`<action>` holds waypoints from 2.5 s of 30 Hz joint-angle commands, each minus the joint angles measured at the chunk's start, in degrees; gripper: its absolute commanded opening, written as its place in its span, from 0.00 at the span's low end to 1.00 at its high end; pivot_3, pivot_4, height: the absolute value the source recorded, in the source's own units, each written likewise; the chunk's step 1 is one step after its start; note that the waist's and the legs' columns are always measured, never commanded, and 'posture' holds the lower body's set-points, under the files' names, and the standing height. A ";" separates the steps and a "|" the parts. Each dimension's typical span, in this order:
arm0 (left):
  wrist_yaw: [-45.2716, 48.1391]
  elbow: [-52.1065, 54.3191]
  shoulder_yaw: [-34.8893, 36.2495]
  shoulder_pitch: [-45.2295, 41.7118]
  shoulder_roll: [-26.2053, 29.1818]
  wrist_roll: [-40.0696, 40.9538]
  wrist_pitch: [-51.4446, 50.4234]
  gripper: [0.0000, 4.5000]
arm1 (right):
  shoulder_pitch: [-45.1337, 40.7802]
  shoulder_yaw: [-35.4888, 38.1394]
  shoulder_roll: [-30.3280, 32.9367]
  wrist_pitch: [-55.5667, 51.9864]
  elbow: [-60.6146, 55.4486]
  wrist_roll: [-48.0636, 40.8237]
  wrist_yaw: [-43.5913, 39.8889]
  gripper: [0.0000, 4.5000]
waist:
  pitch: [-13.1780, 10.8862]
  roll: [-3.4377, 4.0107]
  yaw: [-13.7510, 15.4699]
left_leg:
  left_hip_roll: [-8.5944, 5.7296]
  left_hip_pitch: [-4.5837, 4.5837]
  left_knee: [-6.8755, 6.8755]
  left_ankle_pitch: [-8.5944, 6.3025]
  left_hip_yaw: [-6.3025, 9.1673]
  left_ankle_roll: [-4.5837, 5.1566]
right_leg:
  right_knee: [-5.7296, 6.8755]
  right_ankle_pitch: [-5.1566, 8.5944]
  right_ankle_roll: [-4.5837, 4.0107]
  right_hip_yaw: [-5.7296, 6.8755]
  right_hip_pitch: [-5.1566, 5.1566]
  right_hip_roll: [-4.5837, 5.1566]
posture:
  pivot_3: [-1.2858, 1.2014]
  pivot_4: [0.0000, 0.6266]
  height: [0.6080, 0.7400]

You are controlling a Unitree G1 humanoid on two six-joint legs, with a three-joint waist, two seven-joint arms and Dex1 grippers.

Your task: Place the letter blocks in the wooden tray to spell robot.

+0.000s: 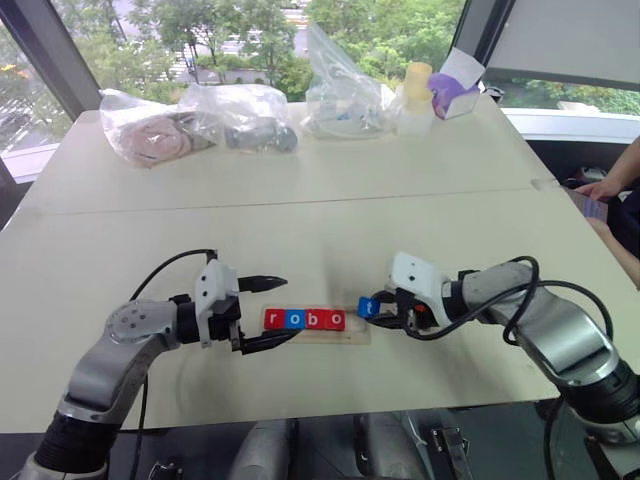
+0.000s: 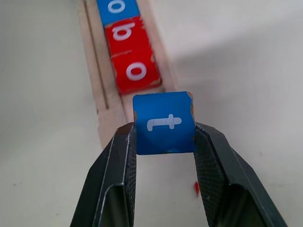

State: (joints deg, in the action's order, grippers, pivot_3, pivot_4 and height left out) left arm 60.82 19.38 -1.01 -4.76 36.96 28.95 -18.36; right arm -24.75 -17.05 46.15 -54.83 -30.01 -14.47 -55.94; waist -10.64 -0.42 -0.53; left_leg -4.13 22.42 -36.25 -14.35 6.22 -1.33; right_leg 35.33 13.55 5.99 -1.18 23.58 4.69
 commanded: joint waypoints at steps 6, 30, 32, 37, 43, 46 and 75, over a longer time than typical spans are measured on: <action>0.25 3.16 0.91 -0.12 0.99 1.69 -0.87 1.00 | -3.59 -3.65 -0.06 1.10 1.09 -0.51 -0.56 0.25 | 0.00 0.00 -0.02 | 0.00 0.00 0.00 0.00 0.00 0.00 | 0.00 -0.03 0.06 0.00 0.00 0.00 | 0.52 0.24 1.00; -0.73 4.70 1.37 0.30 1.79 2.30 -2.15 1.00 | -4.92 -7.29 -1.01 4.04 4.20 0.45 -0.79 0.25 | 0.00 0.00 -0.03 | 0.00 0.00 0.00 0.00 0.00 0.00 | 0.00 -0.03 0.06 0.01 0.00 -0.01 | 0.52 0.24 1.00; -0.73 4.67 1.33 0.27 1.87 2.33 -2.14 1.00 | -4.93 -7.39 -1.10 4.03 4.24 0.41 -0.86 0.25 | 0.00 0.00 -0.03 | 0.00 0.00 0.00 0.00 0.00 0.00 | 0.00 -0.04 0.06 0.01 0.00 -0.01 | 0.52 0.24 1.00; -0.80 4.80 1.42 0.40 1.98 2.46 -2.11 1.00 | -4.96 -7.51 -1.48 3.68 3.91 0.13 -0.90 0.67 | 0.00 0.00 -0.04 | 0.00 0.00 0.00 0.00 0.00 0.00 | 0.00 -0.03 0.06 0.01 0.00 -0.01 | 0.52 0.24 1.00; -0.88 4.81 1.53 0.71 2.05 2.49 -1.91 1.00 | -5.23 -7.64 -1.73 3.79 4.02 0.31 -1.01 0.99 | 0.00 0.00 -0.03 | 0.00 0.00 0.00 0.00 0.00 0.00 | 0.00 -0.04 0.07 0.01 0.01 -0.01 | 0.52 0.24 1.00; -0.90 4.82 1.40 0.91 1.96 2.40 -1.76 1.00 | -6.48 -6.35 -1.69 4.53 5.97 0.98 -0.41 0.99 | 0.00 0.00 -0.10 | 0.00 0.00 0.00 0.00 0.00 0.00 | 0.00 -0.03 0.06 0.01 0.00 -0.01 | 0.52 0.24 1.00; -0.77 4.91 1.27 0.77 2.06 2.53 -2.02 1.00 | -6.09 -4.99 -0.97 10.81 12.06 5.71 -0.57 0.99 | 0.00 0.00 -0.06 | -0.01 0.02 0.01 0.00 0.00 0.00 | 0.00 -0.04 0.07 0.01 0.02 -0.01 | 0.52 0.24 1.00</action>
State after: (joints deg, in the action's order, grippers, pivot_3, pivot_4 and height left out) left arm 59.83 22.50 -0.88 -4.06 38.49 30.62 -20.79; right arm -30.12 -22.24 45.77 -44.58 -16.42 -9.04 -56.49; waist -10.64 -0.42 -0.60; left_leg -4.14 22.44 -36.25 -14.35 6.22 -1.33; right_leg 35.33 13.51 6.06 -1.17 23.60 4.67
